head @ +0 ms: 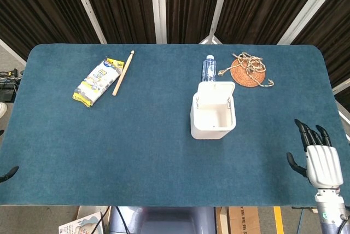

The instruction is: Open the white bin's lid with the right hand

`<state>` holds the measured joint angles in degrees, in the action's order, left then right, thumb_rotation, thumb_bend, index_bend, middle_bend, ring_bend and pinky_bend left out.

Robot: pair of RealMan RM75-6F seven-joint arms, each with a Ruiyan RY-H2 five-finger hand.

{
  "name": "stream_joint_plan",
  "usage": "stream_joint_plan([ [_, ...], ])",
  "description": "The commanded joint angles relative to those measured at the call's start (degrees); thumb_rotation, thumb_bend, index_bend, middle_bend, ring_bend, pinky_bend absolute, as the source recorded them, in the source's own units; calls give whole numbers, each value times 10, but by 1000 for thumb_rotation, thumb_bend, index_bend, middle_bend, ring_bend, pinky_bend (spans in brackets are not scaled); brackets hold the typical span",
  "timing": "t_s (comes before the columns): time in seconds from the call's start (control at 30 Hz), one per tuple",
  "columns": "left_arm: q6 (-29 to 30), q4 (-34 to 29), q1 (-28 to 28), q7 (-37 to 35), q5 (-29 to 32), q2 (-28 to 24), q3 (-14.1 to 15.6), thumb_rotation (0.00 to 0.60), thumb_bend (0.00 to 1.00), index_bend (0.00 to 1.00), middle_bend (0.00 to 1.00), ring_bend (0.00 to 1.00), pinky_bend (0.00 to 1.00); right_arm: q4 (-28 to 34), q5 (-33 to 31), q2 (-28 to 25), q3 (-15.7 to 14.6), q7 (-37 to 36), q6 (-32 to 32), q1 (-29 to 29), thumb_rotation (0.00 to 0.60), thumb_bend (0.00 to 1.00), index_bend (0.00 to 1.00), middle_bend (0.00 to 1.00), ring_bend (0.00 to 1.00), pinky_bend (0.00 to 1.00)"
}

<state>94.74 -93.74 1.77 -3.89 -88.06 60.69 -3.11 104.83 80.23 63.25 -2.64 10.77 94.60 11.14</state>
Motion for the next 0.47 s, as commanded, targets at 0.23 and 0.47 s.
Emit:
stream_joint_plan([
  [0.23,-7,-4,-1,2,2,-4,2,600,164,166,31,0,0,-107,31,60,-1,-25,9,-34,600,282,78,118,177,39],
  [0.47,-20,-2,-5,2,-1,-9,7,600,164,166,32,0,0,-107,32,54,4,-16,-1,-41,600,282,78,109,165,39],
])
